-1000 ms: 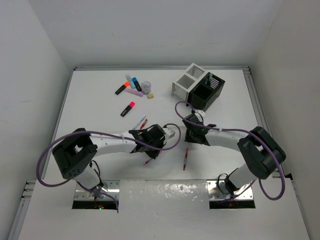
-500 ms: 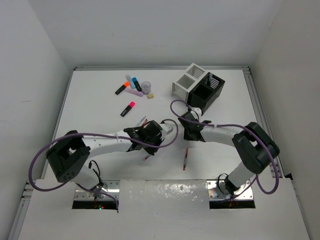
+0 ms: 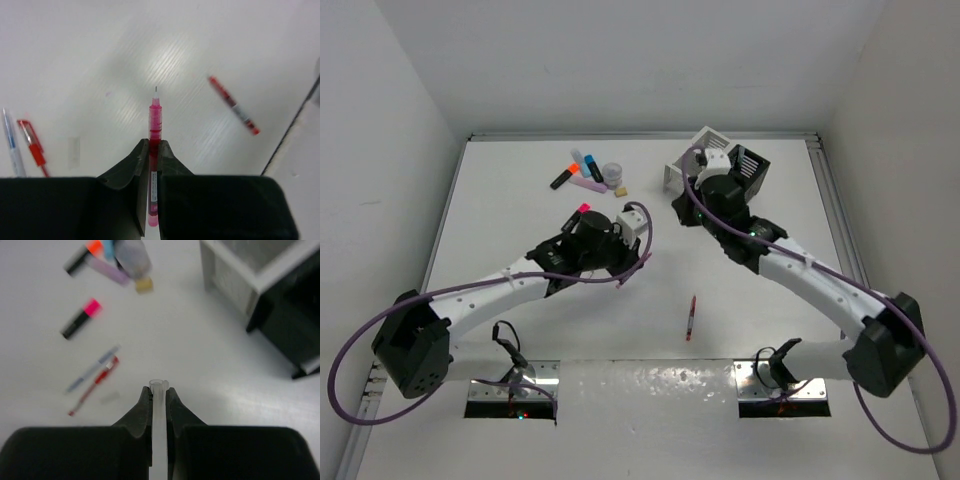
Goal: Sort the stationery into containers
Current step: Close the pen cap on the pen.
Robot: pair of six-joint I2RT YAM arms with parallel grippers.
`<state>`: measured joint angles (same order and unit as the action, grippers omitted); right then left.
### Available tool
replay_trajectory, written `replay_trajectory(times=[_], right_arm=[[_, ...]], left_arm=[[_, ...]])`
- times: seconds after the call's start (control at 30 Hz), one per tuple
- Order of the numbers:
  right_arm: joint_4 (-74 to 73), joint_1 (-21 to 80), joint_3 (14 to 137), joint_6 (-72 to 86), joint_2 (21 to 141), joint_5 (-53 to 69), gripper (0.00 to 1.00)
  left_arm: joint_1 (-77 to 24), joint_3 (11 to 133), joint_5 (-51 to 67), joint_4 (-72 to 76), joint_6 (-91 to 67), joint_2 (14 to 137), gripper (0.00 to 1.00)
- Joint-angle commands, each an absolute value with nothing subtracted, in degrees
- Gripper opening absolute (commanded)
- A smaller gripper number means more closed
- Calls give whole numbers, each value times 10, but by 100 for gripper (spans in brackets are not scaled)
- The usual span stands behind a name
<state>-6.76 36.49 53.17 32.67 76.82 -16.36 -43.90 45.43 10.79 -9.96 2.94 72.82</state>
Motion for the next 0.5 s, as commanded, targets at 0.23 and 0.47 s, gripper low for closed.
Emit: replay_trajectory(times=[0.23,0.47], right_arm=[[90,398,557,226,629,-128,0],[148,429,527,232,585,-141,0]], left_arm=[[-400,430,251,272,-229,700,0],[-388,403,291,352,-324,700,0]])
